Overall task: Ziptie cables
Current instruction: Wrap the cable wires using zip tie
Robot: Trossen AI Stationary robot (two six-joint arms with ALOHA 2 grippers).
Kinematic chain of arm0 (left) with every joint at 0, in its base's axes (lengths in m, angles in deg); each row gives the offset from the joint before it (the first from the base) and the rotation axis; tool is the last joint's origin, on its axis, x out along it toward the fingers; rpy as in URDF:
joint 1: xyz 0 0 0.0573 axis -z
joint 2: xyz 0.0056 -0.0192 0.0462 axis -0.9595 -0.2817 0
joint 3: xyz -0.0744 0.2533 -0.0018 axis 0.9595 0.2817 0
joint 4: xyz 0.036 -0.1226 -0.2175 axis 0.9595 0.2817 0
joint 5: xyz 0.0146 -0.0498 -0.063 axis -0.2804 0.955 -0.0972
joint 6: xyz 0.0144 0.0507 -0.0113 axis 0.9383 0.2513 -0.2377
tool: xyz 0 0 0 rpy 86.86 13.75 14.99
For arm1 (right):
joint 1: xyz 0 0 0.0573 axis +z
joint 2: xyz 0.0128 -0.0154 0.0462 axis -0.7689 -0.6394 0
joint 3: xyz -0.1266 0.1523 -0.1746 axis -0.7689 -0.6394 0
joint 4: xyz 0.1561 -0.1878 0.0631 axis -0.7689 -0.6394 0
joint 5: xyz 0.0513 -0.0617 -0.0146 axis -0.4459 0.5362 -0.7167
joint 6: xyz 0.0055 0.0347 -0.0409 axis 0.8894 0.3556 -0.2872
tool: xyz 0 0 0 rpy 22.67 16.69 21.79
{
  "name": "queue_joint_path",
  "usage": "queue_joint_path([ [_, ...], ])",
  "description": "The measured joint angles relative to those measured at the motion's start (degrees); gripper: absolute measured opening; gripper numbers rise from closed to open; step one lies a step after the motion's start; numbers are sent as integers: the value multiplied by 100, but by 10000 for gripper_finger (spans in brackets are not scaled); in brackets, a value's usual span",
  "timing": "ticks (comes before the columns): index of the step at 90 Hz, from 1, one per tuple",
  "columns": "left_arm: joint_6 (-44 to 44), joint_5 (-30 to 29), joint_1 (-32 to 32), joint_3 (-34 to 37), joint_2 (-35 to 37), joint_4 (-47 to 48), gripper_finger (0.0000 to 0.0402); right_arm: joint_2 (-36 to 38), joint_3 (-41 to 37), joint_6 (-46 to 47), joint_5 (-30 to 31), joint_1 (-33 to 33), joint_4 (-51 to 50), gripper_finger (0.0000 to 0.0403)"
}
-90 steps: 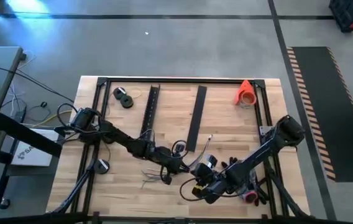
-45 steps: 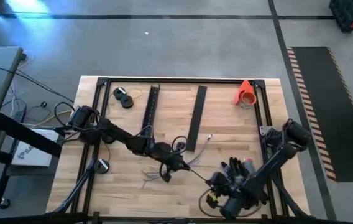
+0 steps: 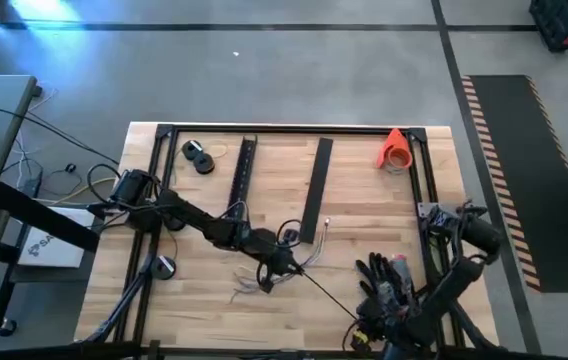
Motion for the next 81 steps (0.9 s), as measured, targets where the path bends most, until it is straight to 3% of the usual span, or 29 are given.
queue_joint_path([
  [23,-1,-37,-7,0,2,39,0,39,0,119,-223,174,168,1],
  [37,-23,-31,-7,0,2,73,0,417,89,-671,-451,118,260,23],
  [61,-145,-28,-4,0,2,82,0,634,203,-3555,2326,-703,691,154],
  [71,-185,-26,-4,0,2,97,0,457,191,-4501,2772,-1278,684,199],
  [81,-197,-14,-1,0,2,90,0,400,192,-5163,2885,-1766,811,215],
])
